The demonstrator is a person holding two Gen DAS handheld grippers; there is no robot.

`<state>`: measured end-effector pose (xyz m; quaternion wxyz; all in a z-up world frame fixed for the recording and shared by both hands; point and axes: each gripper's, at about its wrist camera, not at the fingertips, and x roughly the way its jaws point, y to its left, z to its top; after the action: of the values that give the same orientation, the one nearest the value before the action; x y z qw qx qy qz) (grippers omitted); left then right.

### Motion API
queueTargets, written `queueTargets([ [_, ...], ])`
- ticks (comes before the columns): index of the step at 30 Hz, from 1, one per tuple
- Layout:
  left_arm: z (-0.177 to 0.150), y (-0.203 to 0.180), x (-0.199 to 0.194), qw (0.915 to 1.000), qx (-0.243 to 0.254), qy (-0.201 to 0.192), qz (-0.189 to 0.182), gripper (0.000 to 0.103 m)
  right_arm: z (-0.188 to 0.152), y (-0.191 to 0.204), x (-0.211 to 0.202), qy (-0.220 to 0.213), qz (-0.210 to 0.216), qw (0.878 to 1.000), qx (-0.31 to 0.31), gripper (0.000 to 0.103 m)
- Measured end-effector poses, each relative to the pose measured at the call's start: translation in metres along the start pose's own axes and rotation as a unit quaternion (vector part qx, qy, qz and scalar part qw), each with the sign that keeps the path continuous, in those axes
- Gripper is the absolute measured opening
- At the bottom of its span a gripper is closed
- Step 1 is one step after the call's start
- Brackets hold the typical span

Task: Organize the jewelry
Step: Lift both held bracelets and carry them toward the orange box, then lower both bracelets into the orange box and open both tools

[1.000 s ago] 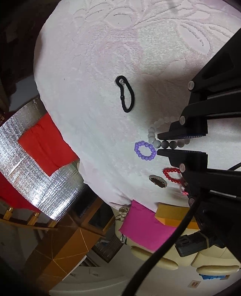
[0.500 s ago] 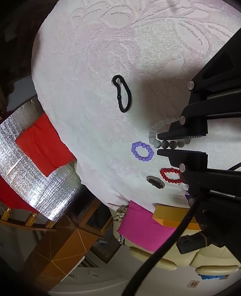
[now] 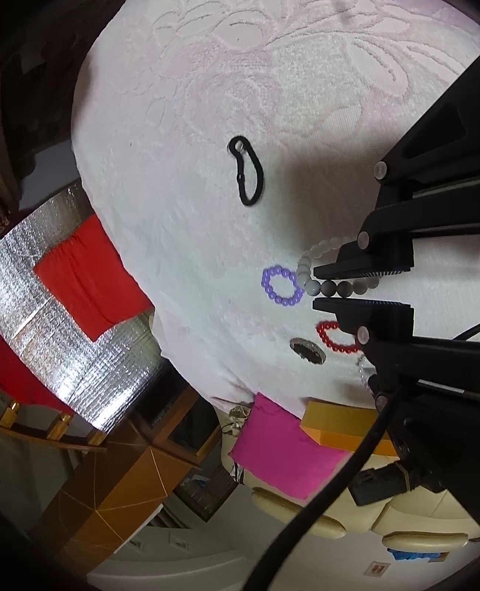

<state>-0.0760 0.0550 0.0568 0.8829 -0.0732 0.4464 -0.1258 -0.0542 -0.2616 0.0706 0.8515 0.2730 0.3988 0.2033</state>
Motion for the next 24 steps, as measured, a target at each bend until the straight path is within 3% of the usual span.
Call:
queueTargets([
  [5,-0.003,0.006,-0.049,0.9992,0.005,-0.039,0.001,0.006,-0.008,0.024,0.006,0.009,0.023,1.000,-0.016,0.011],
  [11,-0.012,0.029,-0.112,0.9967,0.003,-0.080,0.014,0.006,-0.022,0.074,0.027,0.040,0.090,0.994,-0.044,0.011],
  [19,-0.038,0.077,-0.175,0.9917,-0.023,-0.111,0.061,0.006,-0.056,0.180,0.076,0.110,0.185,0.971,-0.107,0.011],
  [24,-0.061,0.115,-0.187,0.9874,-0.061,-0.100,0.106,0.006,-0.079,0.245,0.113,0.153,0.221,0.953,-0.139,0.011],
])
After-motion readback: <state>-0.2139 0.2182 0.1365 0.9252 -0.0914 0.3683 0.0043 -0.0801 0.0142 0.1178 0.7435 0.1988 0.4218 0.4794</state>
